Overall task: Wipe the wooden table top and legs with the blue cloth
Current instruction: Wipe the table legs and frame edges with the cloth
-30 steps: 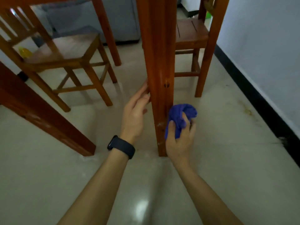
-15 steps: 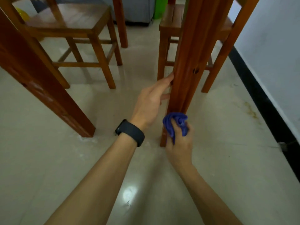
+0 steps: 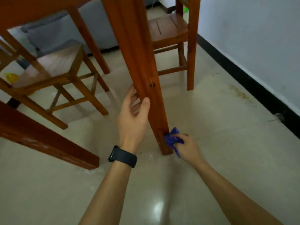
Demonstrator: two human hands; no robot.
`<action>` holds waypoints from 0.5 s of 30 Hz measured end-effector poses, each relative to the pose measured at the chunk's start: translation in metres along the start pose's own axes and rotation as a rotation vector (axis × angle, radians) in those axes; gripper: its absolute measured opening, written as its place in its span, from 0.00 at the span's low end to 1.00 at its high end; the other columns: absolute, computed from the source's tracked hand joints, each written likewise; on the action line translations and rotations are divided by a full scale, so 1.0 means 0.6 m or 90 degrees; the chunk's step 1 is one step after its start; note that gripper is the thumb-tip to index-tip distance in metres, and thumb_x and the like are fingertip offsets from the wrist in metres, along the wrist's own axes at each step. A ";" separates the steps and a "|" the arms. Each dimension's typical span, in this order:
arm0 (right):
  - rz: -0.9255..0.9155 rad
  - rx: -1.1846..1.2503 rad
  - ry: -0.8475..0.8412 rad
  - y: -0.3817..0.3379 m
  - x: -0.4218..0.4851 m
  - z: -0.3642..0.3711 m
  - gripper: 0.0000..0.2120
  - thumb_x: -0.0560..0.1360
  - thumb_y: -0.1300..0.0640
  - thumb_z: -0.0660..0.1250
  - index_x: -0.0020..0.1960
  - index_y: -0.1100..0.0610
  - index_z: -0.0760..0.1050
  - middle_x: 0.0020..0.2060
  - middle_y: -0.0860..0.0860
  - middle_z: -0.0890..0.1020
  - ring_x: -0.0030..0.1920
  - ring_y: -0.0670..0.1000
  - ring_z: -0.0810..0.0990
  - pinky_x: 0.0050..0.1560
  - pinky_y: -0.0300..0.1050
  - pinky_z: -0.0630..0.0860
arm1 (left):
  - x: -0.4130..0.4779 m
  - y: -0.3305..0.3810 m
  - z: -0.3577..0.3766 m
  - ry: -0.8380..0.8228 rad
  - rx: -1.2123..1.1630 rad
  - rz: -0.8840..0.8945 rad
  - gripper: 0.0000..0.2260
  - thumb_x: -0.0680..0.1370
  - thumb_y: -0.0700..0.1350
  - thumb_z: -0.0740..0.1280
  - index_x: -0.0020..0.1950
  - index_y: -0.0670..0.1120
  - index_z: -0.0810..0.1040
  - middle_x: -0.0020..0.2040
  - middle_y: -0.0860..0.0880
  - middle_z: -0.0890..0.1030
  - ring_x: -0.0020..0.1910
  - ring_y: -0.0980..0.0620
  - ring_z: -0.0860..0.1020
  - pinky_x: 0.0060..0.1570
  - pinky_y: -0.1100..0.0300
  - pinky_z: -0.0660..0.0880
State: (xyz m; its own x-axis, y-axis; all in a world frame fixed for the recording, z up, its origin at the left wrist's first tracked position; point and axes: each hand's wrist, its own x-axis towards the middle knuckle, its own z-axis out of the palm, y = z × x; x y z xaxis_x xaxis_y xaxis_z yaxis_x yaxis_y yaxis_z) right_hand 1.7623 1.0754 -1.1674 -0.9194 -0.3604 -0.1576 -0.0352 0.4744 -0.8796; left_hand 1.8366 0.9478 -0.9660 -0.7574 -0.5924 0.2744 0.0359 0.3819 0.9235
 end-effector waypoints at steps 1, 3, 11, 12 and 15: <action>0.042 0.099 0.019 -0.017 0.009 -0.014 0.14 0.72 0.58 0.67 0.55 0.46 0.81 0.50 0.49 0.80 0.52 0.50 0.80 0.53 0.41 0.73 | -0.002 0.000 0.009 0.023 0.007 0.001 0.24 0.80 0.53 0.66 0.75 0.59 0.64 0.65 0.62 0.73 0.62 0.64 0.73 0.62 0.59 0.72; 0.102 0.271 0.062 -0.058 0.030 -0.046 0.14 0.73 0.61 0.67 0.55 0.49 0.79 0.47 0.50 0.83 0.52 0.53 0.82 0.52 0.46 0.76 | -0.005 -0.003 0.021 0.048 0.006 0.010 0.24 0.80 0.53 0.65 0.75 0.58 0.63 0.63 0.64 0.72 0.62 0.65 0.73 0.63 0.56 0.73; -0.305 0.414 0.093 -0.269 0.018 -0.097 0.09 0.80 0.57 0.61 0.57 0.47 0.75 0.46 0.46 0.78 0.46 0.45 0.79 0.54 0.42 0.76 | -0.003 -0.030 0.051 0.039 0.046 0.089 0.25 0.85 0.49 0.56 0.80 0.57 0.51 0.73 0.63 0.65 0.71 0.64 0.67 0.66 0.62 0.68; -0.327 0.387 0.142 -0.263 0.013 -0.076 0.11 0.80 0.57 0.60 0.61 0.50 0.75 0.48 0.44 0.76 0.47 0.41 0.76 0.54 0.37 0.73 | -0.001 -0.034 0.053 0.042 0.051 0.090 0.25 0.85 0.50 0.55 0.80 0.57 0.50 0.75 0.61 0.64 0.72 0.61 0.66 0.67 0.62 0.67; -0.159 0.301 0.200 -0.176 0.014 -0.009 0.18 0.79 0.53 0.58 0.67 0.53 0.73 0.55 0.51 0.75 0.47 0.42 0.73 0.50 0.36 0.69 | -0.001 -0.038 0.067 0.074 0.055 0.063 0.26 0.84 0.54 0.54 0.80 0.58 0.47 0.77 0.61 0.59 0.74 0.58 0.63 0.65 0.66 0.66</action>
State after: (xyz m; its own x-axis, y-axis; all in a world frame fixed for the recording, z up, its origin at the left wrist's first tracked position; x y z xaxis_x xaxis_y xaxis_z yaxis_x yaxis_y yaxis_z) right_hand 1.7560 1.0265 -1.0737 -0.9796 -0.1270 0.1555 -0.1534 -0.0266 -0.9878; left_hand 1.8100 0.9682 -0.9979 -0.6727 -0.6248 0.3964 0.0466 0.4989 0.8654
